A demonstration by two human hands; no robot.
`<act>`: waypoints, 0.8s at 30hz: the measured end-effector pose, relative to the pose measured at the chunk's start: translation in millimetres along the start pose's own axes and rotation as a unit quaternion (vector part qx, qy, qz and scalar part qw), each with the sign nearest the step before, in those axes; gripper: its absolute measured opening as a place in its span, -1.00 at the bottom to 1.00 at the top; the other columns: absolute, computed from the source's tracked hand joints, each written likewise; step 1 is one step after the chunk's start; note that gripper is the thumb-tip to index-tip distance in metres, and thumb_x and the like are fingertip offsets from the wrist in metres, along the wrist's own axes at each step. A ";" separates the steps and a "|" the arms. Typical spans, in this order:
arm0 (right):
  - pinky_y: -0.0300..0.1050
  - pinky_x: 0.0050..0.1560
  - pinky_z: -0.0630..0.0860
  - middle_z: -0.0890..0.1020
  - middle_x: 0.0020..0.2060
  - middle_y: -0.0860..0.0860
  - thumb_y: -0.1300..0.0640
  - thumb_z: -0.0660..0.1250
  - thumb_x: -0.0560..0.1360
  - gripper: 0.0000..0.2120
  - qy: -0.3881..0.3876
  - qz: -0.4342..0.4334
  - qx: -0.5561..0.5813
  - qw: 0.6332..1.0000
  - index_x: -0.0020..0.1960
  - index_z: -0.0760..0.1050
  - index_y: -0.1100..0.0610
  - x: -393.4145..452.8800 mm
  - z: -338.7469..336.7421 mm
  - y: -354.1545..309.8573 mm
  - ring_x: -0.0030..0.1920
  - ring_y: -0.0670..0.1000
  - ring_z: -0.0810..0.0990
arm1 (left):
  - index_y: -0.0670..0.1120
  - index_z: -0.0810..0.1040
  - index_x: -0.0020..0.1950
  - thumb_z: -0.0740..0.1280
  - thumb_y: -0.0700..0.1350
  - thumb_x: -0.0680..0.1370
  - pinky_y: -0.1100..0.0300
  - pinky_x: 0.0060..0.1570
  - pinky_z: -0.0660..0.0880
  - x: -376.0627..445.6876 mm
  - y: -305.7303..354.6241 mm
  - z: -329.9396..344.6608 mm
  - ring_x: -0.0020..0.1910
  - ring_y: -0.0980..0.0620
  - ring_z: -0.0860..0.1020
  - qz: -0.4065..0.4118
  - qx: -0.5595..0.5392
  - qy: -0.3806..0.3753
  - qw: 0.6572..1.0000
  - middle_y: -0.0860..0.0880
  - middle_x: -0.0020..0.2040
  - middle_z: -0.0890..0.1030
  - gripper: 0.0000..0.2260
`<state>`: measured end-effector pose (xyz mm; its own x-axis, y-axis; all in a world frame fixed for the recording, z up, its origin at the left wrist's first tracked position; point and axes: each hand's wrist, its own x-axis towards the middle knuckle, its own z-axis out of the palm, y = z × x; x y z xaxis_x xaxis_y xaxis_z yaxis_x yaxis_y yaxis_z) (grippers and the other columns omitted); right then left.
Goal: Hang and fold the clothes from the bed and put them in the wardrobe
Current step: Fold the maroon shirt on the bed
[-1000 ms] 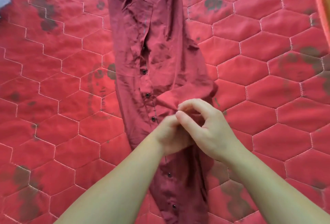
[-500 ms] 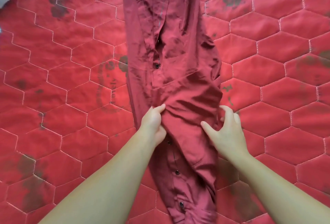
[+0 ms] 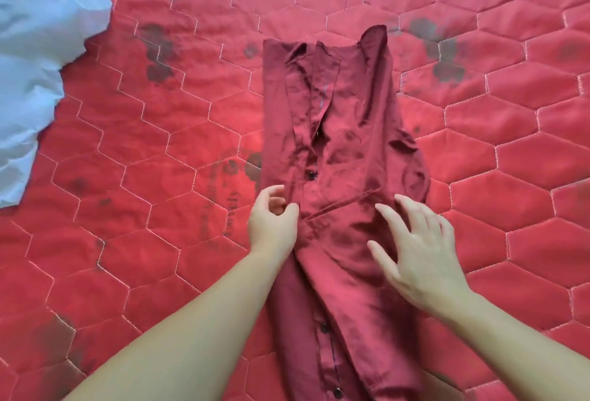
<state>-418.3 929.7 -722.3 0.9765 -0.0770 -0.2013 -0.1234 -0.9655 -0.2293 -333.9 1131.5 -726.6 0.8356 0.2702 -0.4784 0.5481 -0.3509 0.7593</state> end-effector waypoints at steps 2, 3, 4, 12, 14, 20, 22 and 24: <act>0.18 0.32 0.27 0.38 0.38 0.11 -0.17 0.25 0.48 -0.46 0.037 0.044 0.044 0.997 0.40 0.39 0.03 34.9 -6.8 -5.8 0.36 0.18 0.35 | 0.05 0.52 0.22 0.34 -0.20 0.48 0.17 0.18 0.41 28.0 11.6 -3.3 0.06 0.05 0.51 0.056 0.053 0.016 0.997 0.02 0.10 0.51 -0.66; 0.17 0.33 0.27 0.36 0.39 0.09 -0.14 0.31 0.49 -0.45 0.047 0.082 0.074 0.993 0.42 0.37 0.03 54.6 -10.8 -7.7 0.37 0.17 0.33 | 0.04 0.49 0.27 0.34 -0.19 0.48 0.12 0.27 0.38 43.2 19.0 -4.1 0.14 0.02 0.49 0.070 0.068 0.020 0.995 0.00 0.15 0.48 -0.63; 0.17 0.33 0.27 0.35 0.38 0.09 -0.10 0.35 0.48 -0.44 0.053 0.124 0.107 0.985 0.43 0.35 0.03 78.1 -13.8 -8.0 0.37 0.17 0.33 | 0.02 0.46 0.32 0.34 -0.17 0.49 0.07 0.33 0.35 62.1 27.0 -4.3 0.21 -0.01 0.47 0.073 0.079 0.022 0.994 -0.03 0.20 0.46 -0.60; -0.01 0.32 0.31 0.46 0.35 0.16 -0.05 0.40 0.47 -0.38 0.040 0.250 0.267 0.930 0.44 0.32 0.17 220.3 -42.6 -0.9 0.35 0.15 0.41 | -0.07 0.33 0.46 0.36 -0.04 0.53 0.20 0.27 0.31 160.0 94.5 12.0 0.34 -0.03 0.43 0.054 0.094 -0.051 0.993 -0.04 0.37 0.47 -0.49; -0.06 0.21 0.36 0.52 0.28 0.10 -0.10 0.42 0.45 -0.40 0.043 0.256 0.303 0.917 0.38 0.38 0.16 247.9 -47.5 -3.9 0.27 0.11 0.48 | -0.08 0.37 0.42 0.40 -0.01 0.52 0.20 0.20 0.36 178.1 112.1 17.9 0.28 -0.03 0.48 0.041 0.069 -0.058 0.995 -0.02 0.24 0.52 -0.49; -0.12 -0.06 0.51 0.62 -0.02 0.03 -0.12 0.50 0.36 -0.53 0.018 0.319 0.464 0.826 0.12 0.55 0.17 320.8 -54.4 -0.3 -0.12 0.05 0.58 | -0.03 0.54 -0.09 0.57 -0.06 0.32 0.17 -0.10 0.59 210.4 151.5 30.0 -0.20 0.01 0.63 -0.040 -0.078 -0.121 0.989 -0.09 -0.10 0.66 -0.72; 0.02 0.08 0.58 0.68 0.01 0.06 -0.10 0.55 0.23 -0.44 0.008 0.328 0.497 0.803 0.14 0.59 0.15 334.5 -56.2 4.1 -0.04 0.09 0.65 | -0.11 0.56 0.08 0.55 -0.08 0.17 -0.12 -0.04 0.62 217.2 157.2 29.3 -0.10 -0.12 0.67 -0.067 -0.081 -0.142 0.984 -0.18 0.02 0.67 -0.49; 0.09 0.13 0.57 0.69 0.00 0.06 -0.10 0.56 0.02 -0.31 0.012 0.328 0.526 0.784 0.11 0.60 0.12 343.7 -61.5 8.0 -0.02 0.10 0.67 | -0.15 0.53 0.18 0.51 -0.16 0.30 -0.08 -0.11 0.64 217.8 162.4 28.6 -0.19 -0.09 0.67 -0.073 -0.086 -0.163 0.980 -0.17 -0.01 0.67 -0.54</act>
<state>-72.8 880.2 -734.8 0.6434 -0.4879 -0.5899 -0.6659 0.0233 -0.7456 -61.9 1107.7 -720.1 0.7317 -0.0045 -0.6816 0.6716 -0.1665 0.7220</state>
